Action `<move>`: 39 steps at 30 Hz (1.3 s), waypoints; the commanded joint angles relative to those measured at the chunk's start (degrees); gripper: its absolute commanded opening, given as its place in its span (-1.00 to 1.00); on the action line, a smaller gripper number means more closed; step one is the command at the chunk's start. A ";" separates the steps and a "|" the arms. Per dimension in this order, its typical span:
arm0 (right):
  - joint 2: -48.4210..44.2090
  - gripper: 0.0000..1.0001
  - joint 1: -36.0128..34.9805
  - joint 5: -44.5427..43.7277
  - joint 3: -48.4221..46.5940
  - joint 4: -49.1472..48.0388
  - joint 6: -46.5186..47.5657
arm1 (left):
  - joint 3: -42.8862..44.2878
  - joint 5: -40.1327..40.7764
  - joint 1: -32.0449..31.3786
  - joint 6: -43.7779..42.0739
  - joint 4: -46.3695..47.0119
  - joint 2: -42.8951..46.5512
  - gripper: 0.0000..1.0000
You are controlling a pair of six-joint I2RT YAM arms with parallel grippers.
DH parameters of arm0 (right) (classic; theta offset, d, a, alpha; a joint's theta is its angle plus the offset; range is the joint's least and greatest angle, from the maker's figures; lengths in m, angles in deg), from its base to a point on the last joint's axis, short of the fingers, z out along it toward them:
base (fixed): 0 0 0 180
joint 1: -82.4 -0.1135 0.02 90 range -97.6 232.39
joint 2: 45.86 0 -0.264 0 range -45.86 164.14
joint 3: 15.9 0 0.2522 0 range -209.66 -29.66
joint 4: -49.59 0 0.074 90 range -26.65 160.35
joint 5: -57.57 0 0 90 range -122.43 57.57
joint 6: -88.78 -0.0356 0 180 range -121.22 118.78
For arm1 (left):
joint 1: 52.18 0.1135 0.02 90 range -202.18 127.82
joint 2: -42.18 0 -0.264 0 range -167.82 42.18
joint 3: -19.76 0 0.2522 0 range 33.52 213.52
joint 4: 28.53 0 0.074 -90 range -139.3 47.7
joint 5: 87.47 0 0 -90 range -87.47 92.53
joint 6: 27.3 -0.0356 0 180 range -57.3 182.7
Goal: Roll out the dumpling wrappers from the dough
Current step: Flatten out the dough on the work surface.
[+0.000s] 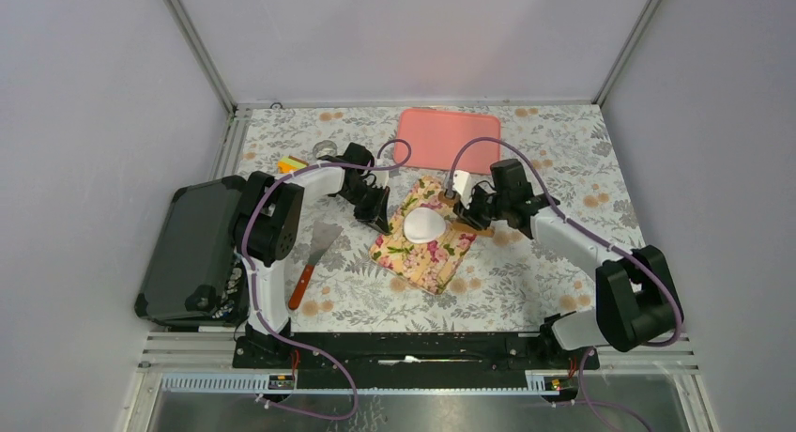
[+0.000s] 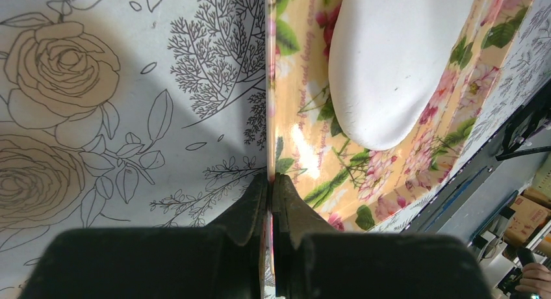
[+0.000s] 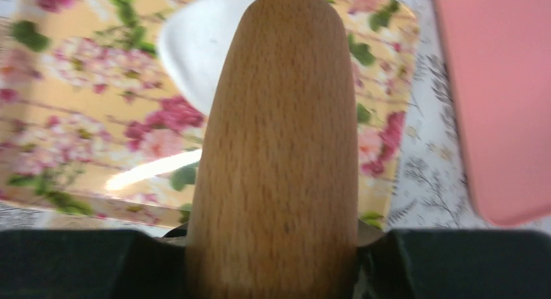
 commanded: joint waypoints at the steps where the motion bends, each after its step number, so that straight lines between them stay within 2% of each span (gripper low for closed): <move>1: 3.01 -1.00 3.56 -4.39 -3.51 -1.80 4.09 | -1.83 5.43 0.62 -2.77 -1.32 -1.94 -1.00; 4: 3.34 -1.00 4.06 -0.64 -4.35 -1.23 4.12 | -1.85 5.39 0.64 -2.78 -1.28 -1.94 -1.00; 10: -3.36 -1.00 3.65 24.43 -6.90 14.48 12.49 | -1.78 5.30 0.62 -2.77 -1.36 -2.04 -1.00; 13: -4.56 -1.00 1.66 30.20 -4.97 14.12 13.61 | -1.57 5.16 0.67 -2.86 -1.63 -2.20 -1.00; 18: -2.05 -1.00 -3.31 29.39 1.86 -1.32 8.89 | -1.44 5.06 0.63 -2.94 -1.78 -2.38 -1.00; 21: 1.08 -1.00 -4.84 31.08 5.05 -14.41 2.79 | -1.41 4.95 0.64 -3.03 -1.87 -2.47 -1.00; 23: 3.71 -1.00 -6.14 30.41 5.73 -18.28 2.68 | -1.33 4.97 0.66 -3.03 -1.97 -2.55 -1.00; 29: 9.64 -1.00 -6.18 22.90 6.01 -21.62 9.01 | -1.22 4.92 0.62 -3.12 -2.10 -2.56 -1.00; 33: 11.16 -1.00 -3.09 22.16 5.68 -23.18 12.27 | -1.19 4.85 0.62 -3.21 -2.07 -2.51 -1.00; 39: 11.84 -1.00 1.05 22.79 1.41 -15.58 19.22 | -1.34 4.78 0.66 -3.24 -2.04 -2.47 -1.00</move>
